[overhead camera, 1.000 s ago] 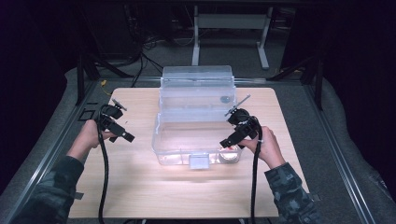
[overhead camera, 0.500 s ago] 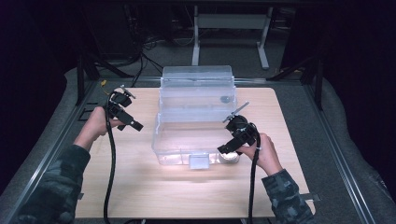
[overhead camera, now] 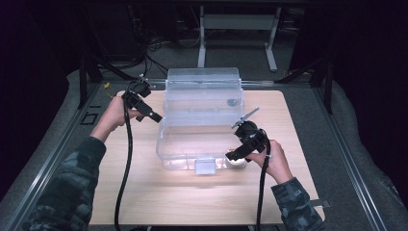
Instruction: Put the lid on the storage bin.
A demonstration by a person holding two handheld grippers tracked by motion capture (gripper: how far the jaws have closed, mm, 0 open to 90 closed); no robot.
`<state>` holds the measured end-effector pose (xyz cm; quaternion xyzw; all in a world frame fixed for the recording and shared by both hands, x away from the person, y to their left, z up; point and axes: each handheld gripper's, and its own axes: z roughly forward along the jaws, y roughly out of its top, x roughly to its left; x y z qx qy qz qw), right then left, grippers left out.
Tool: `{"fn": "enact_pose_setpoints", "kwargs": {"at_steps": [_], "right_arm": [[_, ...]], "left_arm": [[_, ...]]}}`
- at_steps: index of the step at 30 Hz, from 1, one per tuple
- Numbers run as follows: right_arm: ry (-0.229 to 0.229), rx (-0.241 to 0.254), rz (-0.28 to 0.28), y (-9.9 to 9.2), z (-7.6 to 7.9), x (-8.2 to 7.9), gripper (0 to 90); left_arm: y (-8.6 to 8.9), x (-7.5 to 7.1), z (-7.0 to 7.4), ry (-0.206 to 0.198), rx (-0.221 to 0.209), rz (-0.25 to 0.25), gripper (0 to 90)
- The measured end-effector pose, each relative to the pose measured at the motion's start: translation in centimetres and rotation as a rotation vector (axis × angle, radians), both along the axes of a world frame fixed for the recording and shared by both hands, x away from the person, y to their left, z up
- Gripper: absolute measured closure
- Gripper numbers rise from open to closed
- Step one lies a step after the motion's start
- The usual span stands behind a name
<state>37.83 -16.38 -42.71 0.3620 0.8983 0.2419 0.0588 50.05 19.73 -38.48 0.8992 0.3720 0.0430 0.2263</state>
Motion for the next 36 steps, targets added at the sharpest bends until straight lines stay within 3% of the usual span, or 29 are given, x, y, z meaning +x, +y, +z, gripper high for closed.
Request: {"fn": "enact_pose_setpoints", "kwargs": {"at_steps": [17,20,25,28,31,36], "right_arm": [[0.002,-0.006,0.013,0.7,-0.7,0.0,17.0],[0.006,-0.004,0.011,0.7,-0.9,0.0,17.0],[0.005,-0.006,0.018,0.7,-0.9,0.1,17.0],[0.004,-0.009,0.017,0.8,-0.8,0.0,17.2],[0.003,-0.005,0.023,0.9,-0.9,0.1,18.2],[0.005,-0.006,0.029,1.2,-1.2,0.0,22.1]], "left_arm": [[-4.4,3.5,2.0,-0.054,-0.027,-0.049,1.0],[-5.2,4.0,2.2,-0.074,-0.013,-0.054,1.1],[-6.4,5.1,2.4,-0.064,-0.032,-0.063,1.4],[-7.3,5.4,2.2,-0.081,-0.015,-0.074,4.3],[-7.8,5.9,2.0,-0.094,-0.028,-0.068,10.7],[-8.5,6.6,1.4,-0.091,-0.02,-0.063,21.6]]}}
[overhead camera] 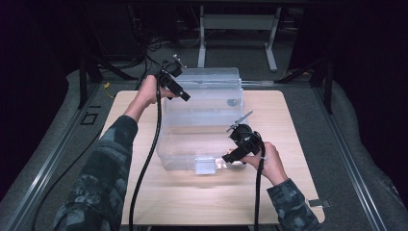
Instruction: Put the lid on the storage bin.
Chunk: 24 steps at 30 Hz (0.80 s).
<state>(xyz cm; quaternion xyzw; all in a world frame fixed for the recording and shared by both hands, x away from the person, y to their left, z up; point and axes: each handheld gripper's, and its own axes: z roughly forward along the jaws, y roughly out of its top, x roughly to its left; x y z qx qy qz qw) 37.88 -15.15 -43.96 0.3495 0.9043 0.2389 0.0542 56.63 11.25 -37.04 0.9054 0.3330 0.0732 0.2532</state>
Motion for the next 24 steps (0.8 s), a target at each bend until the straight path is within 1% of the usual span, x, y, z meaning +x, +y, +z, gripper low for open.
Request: {"fn": "enact_pose_setpoints", "kwargs": {"at_steps": [1,3,4,5,6,8,10,14,17,18,19,22,23,24], "right_arm": [[0.0,-0.006,-0.001,0.1,-0.1,0.0,23.0],[0.005,0.001,0.002,0.3,-0.3,0.0,24.2],[0.01,0.003,0.005,0.3,-0.4,0.1,25.4],[0.009,0.003,0.007,0.4,-0.5,0.1,26.7],[0.006,0.0,-0.001,0.5,-0.5,0.1,27.9],[0.011,0.0,0.01,0.7,-0.7,0.1,29.9],[0.015,-0.006,0.016,0.9,-0.9,0.1,32.1],[0.027,-0.003,0.022,1.1,-1.4,0.1,37.7],[0.03,-0.006,0.019,1.3,-1.8,0.1,45.9],[0.03,-0.011,0.019,1.4,-1.8,0.1,48.8],[0.042,-0.005,0.018,1.5,-2.0,0.1,50.4],[0.038,-0.002,0.02,1.6,-2.2,0.2,55.2],[0.037,0.001,0.017,1.7,-2.3,0.2,57.9],[0.041,0.016,0.024,1.7,-2.5,0.2,60.4]], "left_arm": [[-0.1,0.1,-0.1,-0.004,0.006,0.0,22.3],[-0.3,0.3,-0.4,0.001,0.008,-0.006,27.3],[-0.5,0.3,-0.6,0.0,0.013,0.0,29.0],[-0.6,0.4,-0.8,0.008,0.017,-0.002,29.8],[-0.6,0.5,-0.9,0.007,0.021,-0.003,32.5],[-0.8,0.6,-1.3,0.011,0.026,0.003,35.9],[-1.0,0.7,-1.7,0.013,0.034,0.002,42.0],[-1.1,0.6,-1.7,-0.008,0.028,0.002,50.7],[-1.2,0.5,-1.7,-0.018,0.025,0.001,58.0],[-1.1,0.5,-1.8,-0.017,0.019,0.002,59.0],[-1.1,0.5,-1.8,-0.014,0.01,0.0,60.7],[-1.0,0.3,-1.9,-0.015,0.001,-0.004,64.9],[-1.0,0.3,-1.9,-0.014,-0.004,-0.003,65.9],[-0.9,0.3,-1.9,-0.011,-0.007,-0.004,67.0]]}}
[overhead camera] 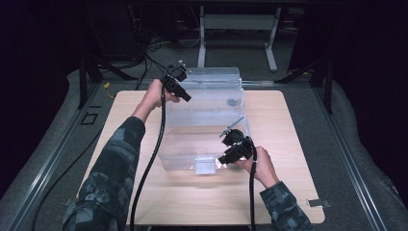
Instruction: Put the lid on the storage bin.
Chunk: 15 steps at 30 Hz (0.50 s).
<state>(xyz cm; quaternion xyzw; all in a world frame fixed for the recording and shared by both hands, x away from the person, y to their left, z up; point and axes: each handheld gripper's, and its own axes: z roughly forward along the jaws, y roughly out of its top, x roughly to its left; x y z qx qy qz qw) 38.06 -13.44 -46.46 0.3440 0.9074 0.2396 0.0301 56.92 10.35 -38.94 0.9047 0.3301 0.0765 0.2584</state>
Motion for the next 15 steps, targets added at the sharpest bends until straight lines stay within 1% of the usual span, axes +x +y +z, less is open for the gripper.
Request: {"fn": "enact_pose_setpoints", "kwargs": {"at_steps": [1,6,10,11,15], "right_arm": [[-0.004,-0.005,0.0,0.1,-0.1,-0.1,60.5],[-0.021,0.002,-0.009,0.2,-0.4,-0.2,61.7],[-0.036,0.024,-0.028,0.2,-0.9,-0.4,61.8],[-0.042,0.02,-0.036,0.2,-0.9,-0.5,61.8],[-0.056,0.033,-0.05,0.2,-1.1,-0.7,61.5]], "left_arm": [[0.1,0.0,0.0,0.002,-0.003,-0.001,67.9],[0.0,-0.2,0.0,0.002,0.002,0.0,70.8],[-0.2,-0.3,0.0,-0.007,0.009,-0.007,72.6],[-0.2,-0.3,0.0,-0.008,0.012,-0.01,72.9],[-0.3,-0.4,0.1,-0.014,0.024,-0.017,73.8]]}}
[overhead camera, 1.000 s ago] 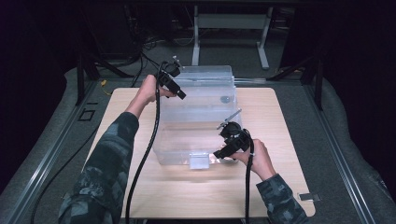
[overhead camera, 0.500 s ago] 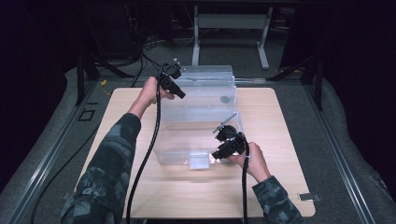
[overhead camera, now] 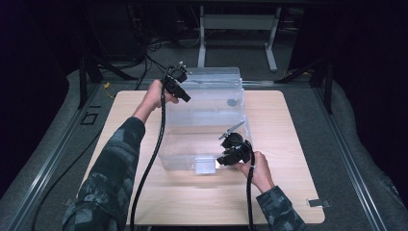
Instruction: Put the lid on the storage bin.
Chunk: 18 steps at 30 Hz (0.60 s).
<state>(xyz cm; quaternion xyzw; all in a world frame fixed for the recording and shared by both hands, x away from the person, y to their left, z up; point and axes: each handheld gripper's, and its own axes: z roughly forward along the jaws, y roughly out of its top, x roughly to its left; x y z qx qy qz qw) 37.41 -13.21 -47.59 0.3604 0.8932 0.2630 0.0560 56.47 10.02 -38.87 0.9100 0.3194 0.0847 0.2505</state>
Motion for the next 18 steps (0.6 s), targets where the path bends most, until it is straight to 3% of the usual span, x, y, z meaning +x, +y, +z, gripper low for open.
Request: {"fn": "enact_pose_setpoints", "kwargs": {"at_steps": [18], "right_arm": [[-0.027,-0.001,-0.029,0.18,-0.22,-0.29,59.5]], "left_arm": [[-0.14,-1.01,0.8,-0.017,0.002,-0.027,76.2]]}}
